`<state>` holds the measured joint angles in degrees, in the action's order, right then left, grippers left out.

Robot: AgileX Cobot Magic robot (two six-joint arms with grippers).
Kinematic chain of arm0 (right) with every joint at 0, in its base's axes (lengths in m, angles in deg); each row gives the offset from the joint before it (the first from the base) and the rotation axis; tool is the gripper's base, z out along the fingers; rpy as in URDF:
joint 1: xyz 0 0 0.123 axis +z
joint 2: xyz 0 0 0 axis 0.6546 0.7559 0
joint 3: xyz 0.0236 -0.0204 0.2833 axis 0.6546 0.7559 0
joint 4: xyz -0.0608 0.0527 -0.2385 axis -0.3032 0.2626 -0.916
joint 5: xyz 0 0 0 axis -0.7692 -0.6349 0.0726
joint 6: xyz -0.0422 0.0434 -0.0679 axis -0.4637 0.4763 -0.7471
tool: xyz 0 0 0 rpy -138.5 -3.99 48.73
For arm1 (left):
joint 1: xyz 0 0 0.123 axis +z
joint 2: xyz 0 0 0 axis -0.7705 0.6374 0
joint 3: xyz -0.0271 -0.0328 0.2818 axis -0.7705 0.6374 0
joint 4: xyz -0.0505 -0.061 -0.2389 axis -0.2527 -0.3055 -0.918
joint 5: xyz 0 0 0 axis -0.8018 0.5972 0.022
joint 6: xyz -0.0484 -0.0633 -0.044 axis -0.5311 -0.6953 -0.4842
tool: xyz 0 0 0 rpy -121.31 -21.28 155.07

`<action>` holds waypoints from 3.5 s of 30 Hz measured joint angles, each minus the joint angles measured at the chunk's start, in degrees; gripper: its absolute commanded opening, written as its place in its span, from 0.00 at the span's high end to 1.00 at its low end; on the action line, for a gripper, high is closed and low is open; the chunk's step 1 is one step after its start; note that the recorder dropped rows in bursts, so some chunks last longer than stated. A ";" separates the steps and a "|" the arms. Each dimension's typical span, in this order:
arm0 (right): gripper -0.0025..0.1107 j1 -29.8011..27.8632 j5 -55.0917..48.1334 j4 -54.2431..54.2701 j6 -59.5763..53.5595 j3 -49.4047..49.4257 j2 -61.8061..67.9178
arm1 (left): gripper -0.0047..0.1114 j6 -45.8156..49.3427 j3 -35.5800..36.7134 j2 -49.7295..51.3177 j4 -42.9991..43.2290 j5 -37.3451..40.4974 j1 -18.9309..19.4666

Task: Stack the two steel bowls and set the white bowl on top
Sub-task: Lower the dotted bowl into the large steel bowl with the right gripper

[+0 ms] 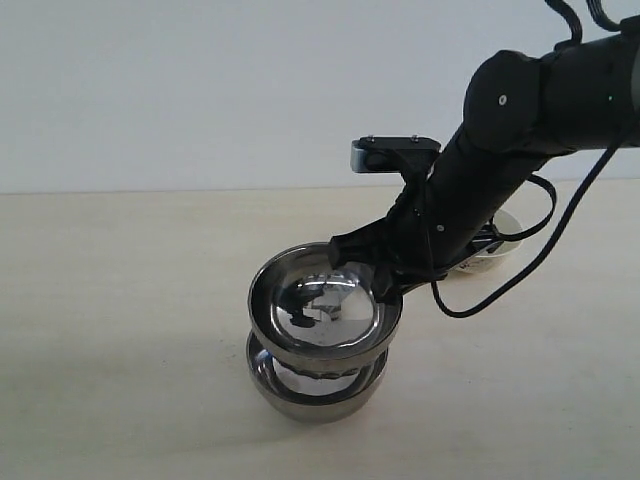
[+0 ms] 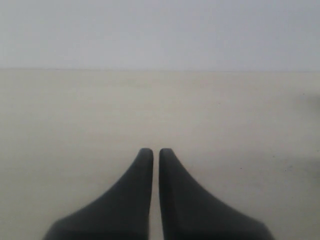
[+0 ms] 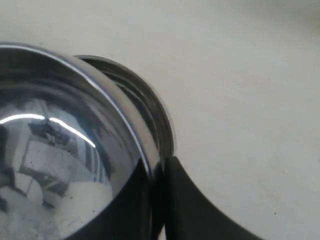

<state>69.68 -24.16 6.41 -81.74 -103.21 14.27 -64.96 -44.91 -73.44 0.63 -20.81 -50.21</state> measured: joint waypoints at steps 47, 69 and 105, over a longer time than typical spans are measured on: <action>0.98 1.33 2.63 0.99 -1.23 0.00 6.00 | 0.93 0.00 0.00 0.00 0.00 0.00 0.00; 0.61 1.23 0.54 1.51 -1.23 0.00 6.00 | 0.93 0.00 0.00 0.00 0.00 0.00 0.00; 0.79 1.02 -1.14 -3.21 -0.93 0.00 -1.12 | 0.93 0.00 0.00 0.00 0.00 0.00 0.00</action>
<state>70.70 -25.30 3.20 -82.67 -103.21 13.14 -64.96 -44.91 -73.44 0.63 -20.81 -50.21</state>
